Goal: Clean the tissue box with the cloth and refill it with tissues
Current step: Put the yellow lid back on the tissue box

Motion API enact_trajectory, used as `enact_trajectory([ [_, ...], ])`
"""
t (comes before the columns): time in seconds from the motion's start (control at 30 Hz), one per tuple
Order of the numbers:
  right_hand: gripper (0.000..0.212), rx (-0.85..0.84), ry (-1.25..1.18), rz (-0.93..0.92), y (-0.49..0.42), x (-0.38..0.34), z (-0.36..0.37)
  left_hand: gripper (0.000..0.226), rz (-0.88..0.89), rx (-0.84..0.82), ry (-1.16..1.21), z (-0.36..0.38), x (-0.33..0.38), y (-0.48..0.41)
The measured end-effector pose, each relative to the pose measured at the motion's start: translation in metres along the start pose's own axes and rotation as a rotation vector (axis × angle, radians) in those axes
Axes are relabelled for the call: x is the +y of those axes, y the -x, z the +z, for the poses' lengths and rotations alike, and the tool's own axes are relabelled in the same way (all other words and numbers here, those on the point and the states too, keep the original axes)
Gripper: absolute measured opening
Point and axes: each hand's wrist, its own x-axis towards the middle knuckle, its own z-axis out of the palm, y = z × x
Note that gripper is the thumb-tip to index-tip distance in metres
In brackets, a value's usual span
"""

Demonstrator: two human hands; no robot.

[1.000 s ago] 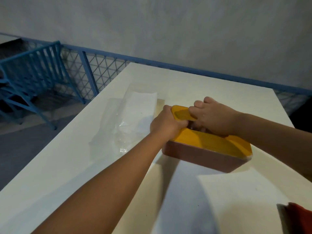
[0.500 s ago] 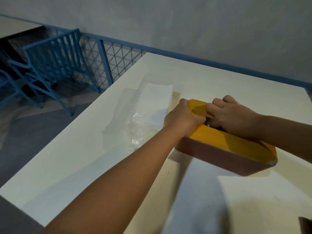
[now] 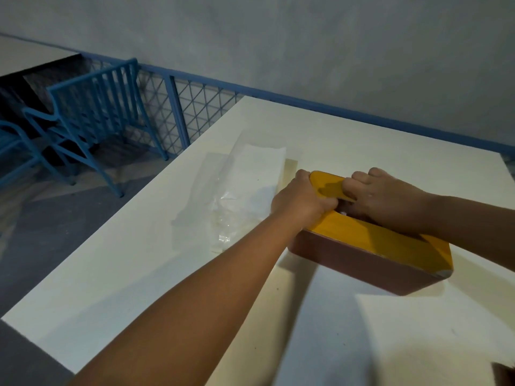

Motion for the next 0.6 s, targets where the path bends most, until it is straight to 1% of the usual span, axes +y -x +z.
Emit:
enact_trajectory([
  [0.07,0.037,-0.018,0.011,0.021,0.000,-0.002,0.002,0.066,0.003,0.000,-0.003,0.000,-0.001,-0.001],
  [0.17,0.029,0.022,0.028,0.007,-0.001,-0.001,0.002,0.065,0.008,0.003,-0.006,0.000,-0.001,-0.002],
  [0.3,0.028,-0.067,0.082,-0.028,-0.002,0.000,0.003,0.066,0.009,0.004,-0.006,0.001,-0.001,-0.003],
  [0.33,0.028,-0.067,0.086,-0.037,-0.003,0.001,0.003,0.066,0.009,0.007,-0.007,0.001,-0.001,-0.003],
  [0.43,0.033,-0.098,0.089,-0.041,-0.004,0.001,0.000,0.067,0.009,0.018,-0.016,0.001,-0.001,-0.003],
  [0.5,0.040,-0.079,0.141,-0.035,-0.004,0.006,0.004,0.067,0.004,0.018,-0.020,0.001,0.000,-0.003],
  [0.57,0.043,-0.081,0.088,-0.006,-0.002,0.001,-0.001,0.068,-0.001,0.013,-0.020,0.001,0.001,-0.001],
  [0.6,0.042,-0.061,0.079,-0.025,-0.001,0.000,-0.006,0.068,-0.001,0.011,-0.021,0.001,0.001,-0.001],
])
